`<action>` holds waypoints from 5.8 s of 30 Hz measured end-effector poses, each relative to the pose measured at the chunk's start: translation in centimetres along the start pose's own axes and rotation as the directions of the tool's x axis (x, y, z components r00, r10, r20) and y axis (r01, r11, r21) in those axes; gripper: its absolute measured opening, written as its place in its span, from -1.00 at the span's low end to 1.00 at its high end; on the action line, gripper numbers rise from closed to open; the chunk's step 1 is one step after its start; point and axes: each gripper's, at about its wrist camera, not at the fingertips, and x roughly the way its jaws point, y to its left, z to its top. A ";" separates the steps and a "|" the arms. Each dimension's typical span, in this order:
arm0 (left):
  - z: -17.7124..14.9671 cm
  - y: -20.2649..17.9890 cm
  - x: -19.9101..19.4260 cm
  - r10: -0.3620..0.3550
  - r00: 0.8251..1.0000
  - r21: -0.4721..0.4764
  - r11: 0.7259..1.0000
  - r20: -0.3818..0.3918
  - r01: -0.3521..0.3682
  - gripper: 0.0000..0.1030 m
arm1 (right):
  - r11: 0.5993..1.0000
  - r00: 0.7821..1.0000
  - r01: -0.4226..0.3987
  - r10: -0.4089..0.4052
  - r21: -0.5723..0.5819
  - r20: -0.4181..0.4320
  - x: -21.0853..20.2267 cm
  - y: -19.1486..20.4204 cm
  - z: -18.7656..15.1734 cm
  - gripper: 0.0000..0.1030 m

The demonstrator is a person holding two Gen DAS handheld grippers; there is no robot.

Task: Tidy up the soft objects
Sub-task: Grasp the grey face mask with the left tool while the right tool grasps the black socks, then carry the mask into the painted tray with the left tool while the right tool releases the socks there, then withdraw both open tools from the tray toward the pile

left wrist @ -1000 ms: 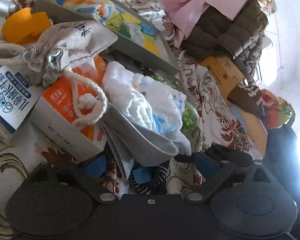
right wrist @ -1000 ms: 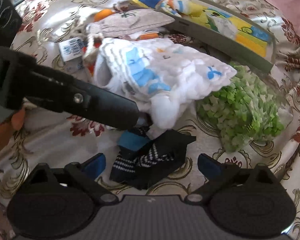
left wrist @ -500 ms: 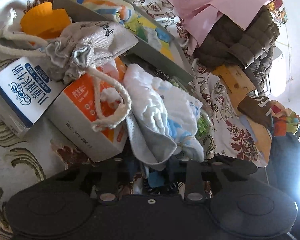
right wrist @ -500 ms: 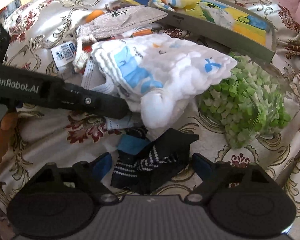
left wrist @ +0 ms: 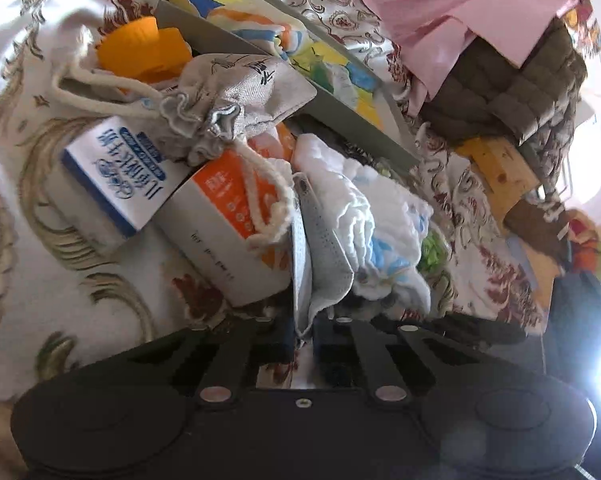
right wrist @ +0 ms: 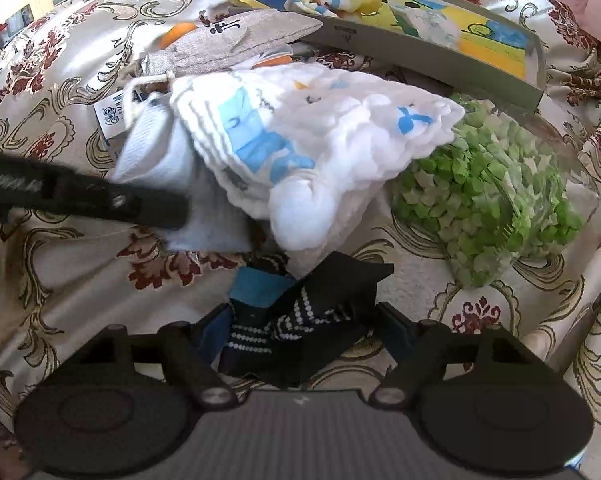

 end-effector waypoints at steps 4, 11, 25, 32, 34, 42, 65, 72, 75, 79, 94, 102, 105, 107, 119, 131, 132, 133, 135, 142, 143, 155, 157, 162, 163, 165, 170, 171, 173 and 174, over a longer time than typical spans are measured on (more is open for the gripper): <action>-1.0 -0.1 -1.4 0.021 0.999 0.014 1.000 -0.037 -0.021 -0.86 | 1.000 1.000 0.002 -0.002 0.010 0.008 -0.2 0.1 -0.1 0.56; -2.0 -0.1 -2.8 0.045 0.999 0.040 0.998 -0.026 -0.044 -0.86 | 1.000 1.000 0.004 -0.004 0.023 0.025 -0.3 0.1 0.0 0.03; -1.2 1.4 -2.1 0.031 0.999 -0.018 0.999 0.020 -0.031 -0.43 | 0.984 0.986 -0.139 0.147 -0.114 0.074 -2.2 2.0 -0.6 -0.65; -0.7 1.6 -1.6 -0.045 0.998 -0.063 0.997 0.049 0.048 0.35 | 0.984 0.988 -0.125 0.135 -0.126 0.075 -2.5 2.5 -0.7 -0.65; -0.7 1.3 -1.4 -0.063 0.996 -0.045 0.997 0.055 0.065 0.43 | 0.987 0.989 -0.110 0.121 -0.121 0.086 -2.5 2.4 -0.6 -0.65; -0.7 1.2 -0.3 -0.006 1.000 0.012 1.000 0.006 0.006 -0.64 | 0.986 0.988 -0.108 0.121 -0.129 0.094 -2.4 2.2 -0.7 -0.65; 0.9 -4.9 -12.9 -0.032 0.960 0.325 0.944 0.279 -0.063 -0.82 | 0.973 0.793 -0.190 0.231 -0.131 0.563 -13.6 2.0 0.5 -0.62; 5.9 -5.9 -12.3 -0.050 0.946 0.342 0.937 0.320 -0.067 -0.82 | 0.981 0.707 -0.192 0.124 0.020 0.696 -14.9 -0.5 3.5 -0.59; 9.1 -6.1 -10.5 -0.045 0.947 0.341 0.938 0.318 -0.070 -0.82 | 0.983 0.694 -0.171 0.071 0.068 0.717 -14.4 -1.5 6.2 -0.59; 14.1 -5.9 -6.4 -0.021 0.955 0.329 0.941 0.296 -0.081 -0.82 | 0.980 0.710 -0.151 0.019 0.126 0.704 -11.4 -3.3 10.5 -0.59; 23.8 -5.7 8.9 0.054 0.980 0.353 0.928 0.192 -0.120 -0.81 | 0.916 0.835 -0.004 -0.218 0.400 0.506 1.2 -11.0 16.6 -0.59; 23.7 -5.6 12.9 0.079 0.993 0.369 0.924 0.086 -0.105 -0.79 | 0.879 0.870 0.008 -0.241 0.476 0.431 3.1 -13.6 16.2 -0.59; 24.0 -5.3 13.2 0.086 0.994 0.336 0.936 0.070 -0.105 -0.76 | 0.872 0.880 0.012 -0.242 0.489 0.410 3.3 -13.8 16.0 -0.53; 24.3 -5.1 13.1 0.093 0.994 0.311 0.944 0.065 -0.108 -0.72 | 0.872 0.882 0.018 -0.245 0.489 0.403 3.4 -13.7 16.1 -0.46; 23.8 -6.7 10.7 0.191 0.973 0.332 0.916 0.130 -0.224 0.01 | 0.878 0.858 0.071 -0.297 0.474 0.420 1.5 -12.9 15.5 0.02; 21.6 -10.3 3.0 0.169 0.937 0.362 0.890 0.304 -0.278 0.54 | 0.849 0.789 0.023 -0.340 0.528 0.513 -6.2 -12.2 12.6 0.59; 21.3 -10.5 2.2 0.166 0.933 0.360 0.889 0.320 -0.282 0.56 | 0.847 0.779 0.019 -0.345 0.531 0.523 -7.0 -11.8 12.4 0.64; 21.0 -10.8 1.3 0.159 0.927 0.360 0.889 0.338 -0.284 0.61 | 0.846 0.769 0.014 -0.349 0.532 0.535 -7.7 -11.5 12.1 0.65; 20.3 -11.3 -0.4 0.145 0.916 0.364 0.885 0.375 -0.289 0.67 | 0.841 0.750 0.000 -0.358 0.541 0.557 -9.1 -10.7 11.3 0.74; 17.1 -12.3 -6.1 0.070 0.881 0.390 0.878 0.469 -0.277 0.89 | 0.836 0.674 -0.030 -0.388 0.548 0.628 -13.3 -6.7 8.2 0.96; 16.5 -12.3 -6.8 0.064 0.876 0.389 0.879 0.478 -0.277 0.92 | 0.836 0.662 -0.032 -0.393 0.548 0.638 -13.8 -6.0 7.7 0.99; 9.7 -11.1 -13.5 0.036 0.841 0.414 0.858 0.540 -0.303 0.98 | 0.829 0.606 0.001 -0.445 0.559 0.660 -17.2 0.6 2.4 0.99; 8.6 -10.8 -14.2 0.038 0.836 0.411 0.858 0.548 -0.309 0.98 | 0.830 0.597 0.007 -0.452 0.558 0.663 -17.4 1.5 1.6 0.99; 6.4 -9.8 -15.9 0.046 0.828 0.393 0.865 0.559 -0.313 0.98 | 0.828 0.569 0.029 -0.474 0.560 0.672 -18.2 3.7 -0.7 1.00; 6.0 -9.6 -16.2 0.049 0.826 0.388 0.866 0.561 -0.315 0.98 | 0.828 0.565 0.032 -0.477 0.560 0.673 -18.3 4.1 -1.2 1.00; 5.2 -9.0 -16.9 0.055 0.824 0.379 0.869 0.564 -0.318 0.98 | 0.827 0.557 0.030 -0.481 0.562 0.678 -18.6 4.7 -2.1 1.00; 3.7 -7.3 -18.3 0.079 0.821 0.360 0.872 0.565 -0.332 0.99 | 0.816 0.558 0.027 -0.491 0.577 0.668 -19.1 6.1 -4.2 1.00; 3.4 -6.9 -18.5 0.083 0.822 0.359 0.872 0.564 -0.334 0.99 | 0.815 0.563 0.031 -0.493 0.579 0.664 -19.2 6.3 -4.4 1.00; 2.9 -6.3 -18.7 0.093 0.824 0.355 0.871 0.559 -0.339 0.99 | 0.812 0.570 0.039 -0.497 0.582 0.654 -19.2 6.8 -4.9 1.00; 2.6 -6.0 -18.9 0.098 0.826 0.354 0.871 0.556 -0.342 0.99 | 0.811 0.578 0.043 -0.496 0.584 0.648 -19.2 7.1 -5.1 1.00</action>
